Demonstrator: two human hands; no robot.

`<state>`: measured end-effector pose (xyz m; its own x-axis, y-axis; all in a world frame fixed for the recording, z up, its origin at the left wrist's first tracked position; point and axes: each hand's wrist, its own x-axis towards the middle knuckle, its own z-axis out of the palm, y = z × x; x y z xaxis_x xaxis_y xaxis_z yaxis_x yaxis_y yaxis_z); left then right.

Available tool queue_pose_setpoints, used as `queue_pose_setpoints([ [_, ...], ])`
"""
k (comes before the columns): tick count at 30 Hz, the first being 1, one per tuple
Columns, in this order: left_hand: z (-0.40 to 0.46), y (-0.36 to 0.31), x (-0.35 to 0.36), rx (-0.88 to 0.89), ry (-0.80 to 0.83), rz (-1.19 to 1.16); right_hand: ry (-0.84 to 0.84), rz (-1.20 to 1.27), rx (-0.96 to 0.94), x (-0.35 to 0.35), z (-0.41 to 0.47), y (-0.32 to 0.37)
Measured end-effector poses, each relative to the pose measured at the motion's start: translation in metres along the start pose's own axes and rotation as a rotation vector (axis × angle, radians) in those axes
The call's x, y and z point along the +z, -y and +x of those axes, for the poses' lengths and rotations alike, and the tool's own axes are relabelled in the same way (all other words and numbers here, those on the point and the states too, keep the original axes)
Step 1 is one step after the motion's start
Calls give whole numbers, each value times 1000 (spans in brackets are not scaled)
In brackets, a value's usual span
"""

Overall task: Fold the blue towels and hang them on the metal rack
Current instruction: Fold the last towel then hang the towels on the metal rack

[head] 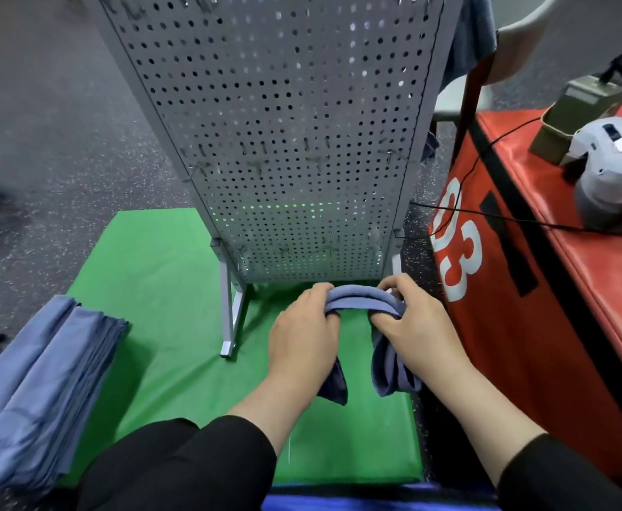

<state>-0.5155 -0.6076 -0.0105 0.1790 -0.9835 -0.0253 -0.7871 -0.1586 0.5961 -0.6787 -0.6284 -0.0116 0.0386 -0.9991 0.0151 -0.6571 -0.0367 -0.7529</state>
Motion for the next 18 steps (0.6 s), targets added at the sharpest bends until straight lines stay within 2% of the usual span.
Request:
queue_pose_setpoints([
  [4, 11, 3, 9, 6, 44, -11, 32, -6, 14, 7, 12, -6],
  [10, 22, 15, 20, 41, 152, 39, 158, -191, -32, 22, 29, -20],
  [18, 57, 15, 31, 119, 68, 224, 45, -150, -54, 37, 60, -32],
])
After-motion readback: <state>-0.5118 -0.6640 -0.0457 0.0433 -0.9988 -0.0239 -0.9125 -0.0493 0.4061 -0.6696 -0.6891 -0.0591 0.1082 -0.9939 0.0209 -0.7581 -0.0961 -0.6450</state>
